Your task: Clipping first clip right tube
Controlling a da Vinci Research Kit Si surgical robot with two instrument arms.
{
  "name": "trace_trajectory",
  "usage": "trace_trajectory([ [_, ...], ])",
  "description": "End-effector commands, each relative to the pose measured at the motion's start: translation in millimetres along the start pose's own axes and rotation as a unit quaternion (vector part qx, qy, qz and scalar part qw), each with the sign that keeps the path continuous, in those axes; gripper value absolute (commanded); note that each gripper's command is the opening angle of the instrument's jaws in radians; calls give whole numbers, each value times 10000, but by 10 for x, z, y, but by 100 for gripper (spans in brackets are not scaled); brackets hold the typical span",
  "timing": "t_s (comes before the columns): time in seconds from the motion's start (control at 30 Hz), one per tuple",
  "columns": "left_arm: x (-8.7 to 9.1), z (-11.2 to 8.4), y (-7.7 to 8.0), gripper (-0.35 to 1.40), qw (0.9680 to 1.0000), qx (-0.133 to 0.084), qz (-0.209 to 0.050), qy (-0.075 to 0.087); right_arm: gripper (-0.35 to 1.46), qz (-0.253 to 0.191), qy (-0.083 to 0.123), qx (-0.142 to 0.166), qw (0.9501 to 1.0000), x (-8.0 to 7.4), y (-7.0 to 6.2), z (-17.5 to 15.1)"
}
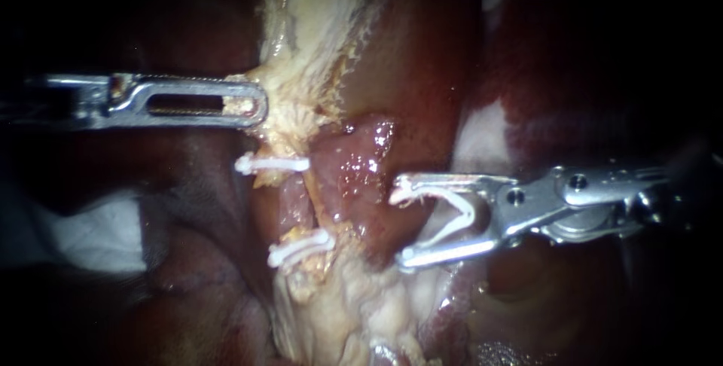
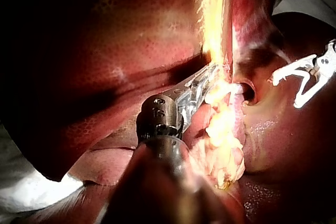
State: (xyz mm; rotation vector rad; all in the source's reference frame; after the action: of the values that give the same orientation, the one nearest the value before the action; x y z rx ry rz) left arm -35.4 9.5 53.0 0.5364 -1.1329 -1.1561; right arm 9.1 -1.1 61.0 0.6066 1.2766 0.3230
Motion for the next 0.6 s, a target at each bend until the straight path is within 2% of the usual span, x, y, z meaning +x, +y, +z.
trace_trajectory([
  [0.03,0,-1,-1,-35,10000,4,3,-13,60,22,-11,16,10000,-2,1,5],
  [0.2,2,-3,-6,-35,10000,4,1,-29,60,49,-73,63,9999,-11,10,24],
  [0.33,4,-3,-12,-35,10000,-1,0,-48,60,103,-89,149,9998,-14,18,28],
  [0.6,6,-3,-22,-35,10000,-28,-3,-79,60,137,-94,127,9998,-24,32,38],
])
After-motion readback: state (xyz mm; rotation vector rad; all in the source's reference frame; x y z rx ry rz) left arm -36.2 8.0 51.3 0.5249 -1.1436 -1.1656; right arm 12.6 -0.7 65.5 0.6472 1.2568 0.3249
